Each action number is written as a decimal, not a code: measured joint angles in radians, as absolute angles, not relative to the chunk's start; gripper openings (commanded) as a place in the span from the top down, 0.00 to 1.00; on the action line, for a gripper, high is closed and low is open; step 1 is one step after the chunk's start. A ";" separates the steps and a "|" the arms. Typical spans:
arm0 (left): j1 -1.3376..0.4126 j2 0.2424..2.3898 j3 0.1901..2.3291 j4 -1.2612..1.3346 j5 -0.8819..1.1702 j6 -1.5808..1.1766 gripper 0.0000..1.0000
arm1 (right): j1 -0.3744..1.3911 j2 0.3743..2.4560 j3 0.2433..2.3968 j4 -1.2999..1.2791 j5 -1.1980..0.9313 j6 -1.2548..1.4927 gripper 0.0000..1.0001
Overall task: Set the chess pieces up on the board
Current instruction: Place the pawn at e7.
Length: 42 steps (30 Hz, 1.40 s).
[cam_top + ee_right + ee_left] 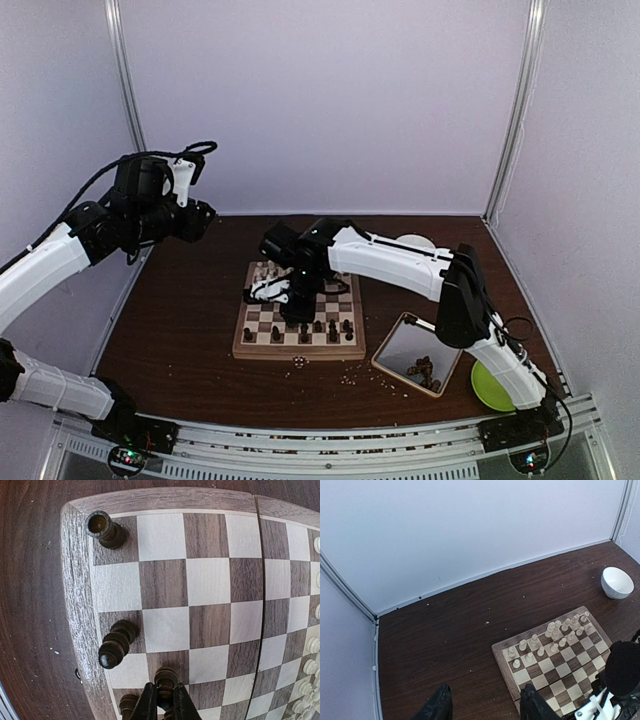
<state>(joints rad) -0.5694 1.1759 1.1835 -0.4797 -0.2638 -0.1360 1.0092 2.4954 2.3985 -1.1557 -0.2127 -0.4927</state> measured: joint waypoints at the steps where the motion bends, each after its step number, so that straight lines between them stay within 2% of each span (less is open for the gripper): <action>1: -0.569 1.176 1.184 -0.480 -0.262 -0.136 0.52 | 1.010 2.498 2.399 -1.156 -0.213 -0.493 0.92; 15: -0.569 1.176 1.184 -0.480 -0.248 -0.136 0.53 | 1.010 2.503 2.399 -1.156 -0.213 -0.493 0.91; 29: -0.569 1.176 1.184 -0.480 -0.231 -0.135 0.53 | 1.010 2.520 2.408 -1.156 -0.212 -0.492 0.75; 37: -0.569 1.177 1.184 -0.480 -0.231 -0.128 0.53 | 1.010 2.504 2.415 -1.157 -0.205 -0.491 0.73; 42: -0.569 1.184 1.184 -0.480 -0.229 -0.123 0.53 | 1.009 2.390 2.395 -1.156 -0.192 -0.493 0.73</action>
